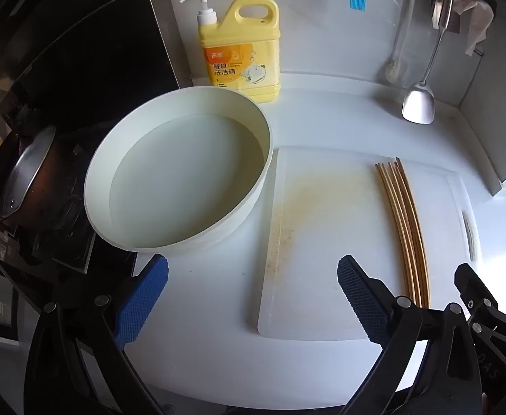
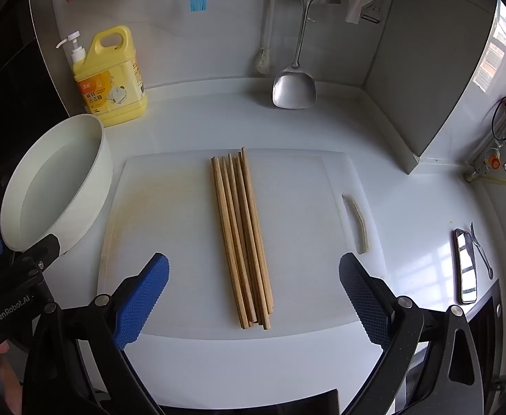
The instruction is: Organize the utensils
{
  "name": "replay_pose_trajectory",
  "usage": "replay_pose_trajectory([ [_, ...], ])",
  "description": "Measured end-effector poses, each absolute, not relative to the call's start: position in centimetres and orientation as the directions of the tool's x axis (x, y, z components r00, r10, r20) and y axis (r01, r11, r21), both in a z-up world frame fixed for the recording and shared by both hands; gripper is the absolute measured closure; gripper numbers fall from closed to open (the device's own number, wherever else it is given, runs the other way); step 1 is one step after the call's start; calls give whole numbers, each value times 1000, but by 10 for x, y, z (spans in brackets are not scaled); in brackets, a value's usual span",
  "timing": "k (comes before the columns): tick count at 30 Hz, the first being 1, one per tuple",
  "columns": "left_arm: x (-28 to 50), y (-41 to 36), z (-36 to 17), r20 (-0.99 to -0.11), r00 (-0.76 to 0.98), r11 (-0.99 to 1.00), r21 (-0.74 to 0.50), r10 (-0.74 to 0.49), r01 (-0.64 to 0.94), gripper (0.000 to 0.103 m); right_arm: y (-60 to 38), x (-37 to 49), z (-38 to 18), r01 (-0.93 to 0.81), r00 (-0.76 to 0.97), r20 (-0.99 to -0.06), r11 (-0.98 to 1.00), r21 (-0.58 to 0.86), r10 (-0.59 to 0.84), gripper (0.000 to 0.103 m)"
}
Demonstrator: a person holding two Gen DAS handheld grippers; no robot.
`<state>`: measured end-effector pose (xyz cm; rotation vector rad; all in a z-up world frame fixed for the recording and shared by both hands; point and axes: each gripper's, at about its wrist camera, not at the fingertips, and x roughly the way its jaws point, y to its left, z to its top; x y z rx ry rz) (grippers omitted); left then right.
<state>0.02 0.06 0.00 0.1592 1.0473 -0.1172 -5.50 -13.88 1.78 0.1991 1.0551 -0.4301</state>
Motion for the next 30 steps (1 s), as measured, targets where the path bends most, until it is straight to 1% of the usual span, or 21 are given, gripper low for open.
replay_pose_trajectory([
  [9,0,-1,3,-866,500,976,85,-26,198,6,-139,-56,18,435,420,-874,899,-42,-245,9],
  [12,-1,9,1,-863,505,979,78,-27,186,6,-139,-56,19,436,419,-874,899,-43,-245,9],
  [30,2,8,4,-863,505,983,82,-13,166,6,-138,-59,20,433,422,-872,900,-44,-246,9],
])
